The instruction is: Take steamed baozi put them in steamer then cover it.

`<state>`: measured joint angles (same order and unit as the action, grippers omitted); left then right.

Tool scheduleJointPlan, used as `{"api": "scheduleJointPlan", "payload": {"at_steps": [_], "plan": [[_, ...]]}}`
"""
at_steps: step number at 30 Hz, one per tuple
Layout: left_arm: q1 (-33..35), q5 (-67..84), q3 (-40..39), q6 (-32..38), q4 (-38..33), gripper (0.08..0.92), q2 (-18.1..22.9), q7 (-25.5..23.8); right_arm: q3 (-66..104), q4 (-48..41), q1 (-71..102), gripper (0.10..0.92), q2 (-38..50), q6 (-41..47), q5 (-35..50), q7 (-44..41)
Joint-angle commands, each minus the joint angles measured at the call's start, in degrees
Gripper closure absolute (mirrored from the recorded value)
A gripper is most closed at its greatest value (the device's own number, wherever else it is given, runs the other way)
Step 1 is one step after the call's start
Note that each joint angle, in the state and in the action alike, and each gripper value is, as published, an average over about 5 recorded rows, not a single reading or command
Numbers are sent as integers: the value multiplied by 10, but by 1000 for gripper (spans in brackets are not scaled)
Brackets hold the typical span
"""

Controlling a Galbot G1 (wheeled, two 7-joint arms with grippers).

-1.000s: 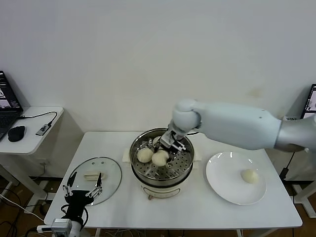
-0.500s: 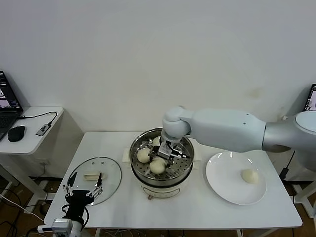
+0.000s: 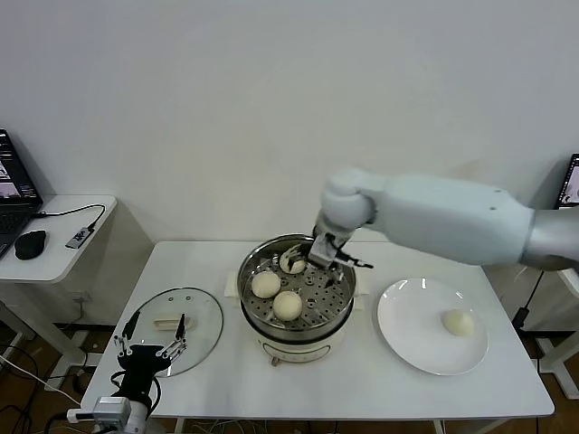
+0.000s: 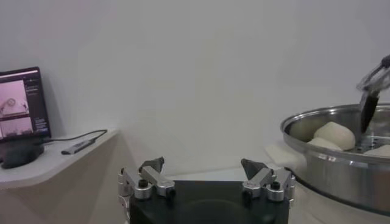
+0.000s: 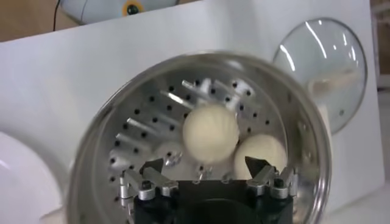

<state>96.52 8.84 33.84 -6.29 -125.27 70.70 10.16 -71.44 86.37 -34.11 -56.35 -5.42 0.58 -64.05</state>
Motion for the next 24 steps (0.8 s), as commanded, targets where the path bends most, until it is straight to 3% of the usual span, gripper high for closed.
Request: {"api": "scheduleJointPlan", "payload": {"at_steps": [1, 13, 24], "plan": [[-4, 3, -3, 1, 4, 177, -7, -1, 42, 34, -12, 203, 200, 228, 55, -19], [-13, 3, -15, 1, 11, 177, -15, -1, 196, 31, 208, 203, 369, 215, -48, -12], [-11, -3, -18, 1, 15, 177, -14, -1, 469, -32, 532, 203, 370, 173, -134, -11]]}}
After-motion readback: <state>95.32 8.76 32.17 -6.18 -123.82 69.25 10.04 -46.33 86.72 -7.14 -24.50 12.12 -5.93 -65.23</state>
